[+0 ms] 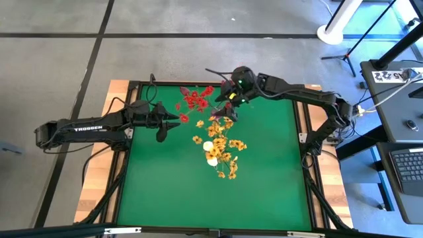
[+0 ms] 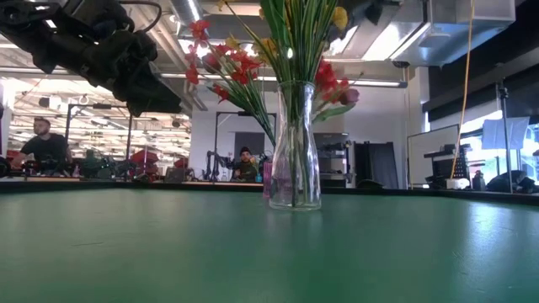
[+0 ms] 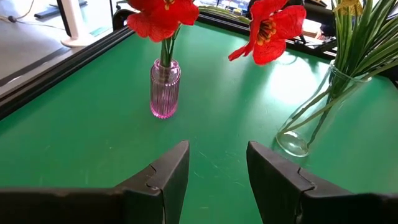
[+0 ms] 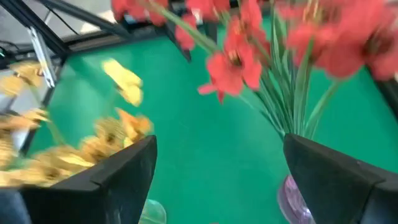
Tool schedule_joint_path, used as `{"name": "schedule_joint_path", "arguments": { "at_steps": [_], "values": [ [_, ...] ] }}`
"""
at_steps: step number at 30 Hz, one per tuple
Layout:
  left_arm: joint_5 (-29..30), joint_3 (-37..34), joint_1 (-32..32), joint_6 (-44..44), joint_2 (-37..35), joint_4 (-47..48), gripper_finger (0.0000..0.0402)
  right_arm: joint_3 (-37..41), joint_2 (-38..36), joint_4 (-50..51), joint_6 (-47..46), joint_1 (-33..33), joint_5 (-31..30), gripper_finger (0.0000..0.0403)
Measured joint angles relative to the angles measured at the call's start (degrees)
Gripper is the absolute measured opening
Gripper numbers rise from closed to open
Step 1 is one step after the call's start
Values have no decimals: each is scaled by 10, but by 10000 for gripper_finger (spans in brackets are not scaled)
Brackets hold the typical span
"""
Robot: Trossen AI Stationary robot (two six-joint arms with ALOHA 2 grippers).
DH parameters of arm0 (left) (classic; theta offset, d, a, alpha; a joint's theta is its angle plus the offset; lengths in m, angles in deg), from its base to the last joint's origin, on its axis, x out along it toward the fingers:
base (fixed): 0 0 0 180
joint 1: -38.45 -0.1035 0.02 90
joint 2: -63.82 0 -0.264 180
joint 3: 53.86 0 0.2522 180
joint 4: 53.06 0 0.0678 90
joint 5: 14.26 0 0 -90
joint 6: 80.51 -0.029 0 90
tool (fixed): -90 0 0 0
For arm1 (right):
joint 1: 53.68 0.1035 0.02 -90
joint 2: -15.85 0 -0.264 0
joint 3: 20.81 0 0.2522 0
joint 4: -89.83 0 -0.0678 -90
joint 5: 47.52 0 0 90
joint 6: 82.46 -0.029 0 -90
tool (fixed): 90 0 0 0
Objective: Sort flowers into vase by color
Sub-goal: Return to Home Position
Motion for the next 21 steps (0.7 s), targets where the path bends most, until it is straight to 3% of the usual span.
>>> {"name": "schedule_joint_path", "arguments": {
  "at_steps": [15, 21],
  "values": [
    [0, 0, 0, 0, 0, 17, 156, 1, 67, 0, 54, 0, -30, 346],
    [0, 0, 0, 3, 0, 9, 156, 1, 64, -3, 44, 0, 19, 346]
  ]
}}
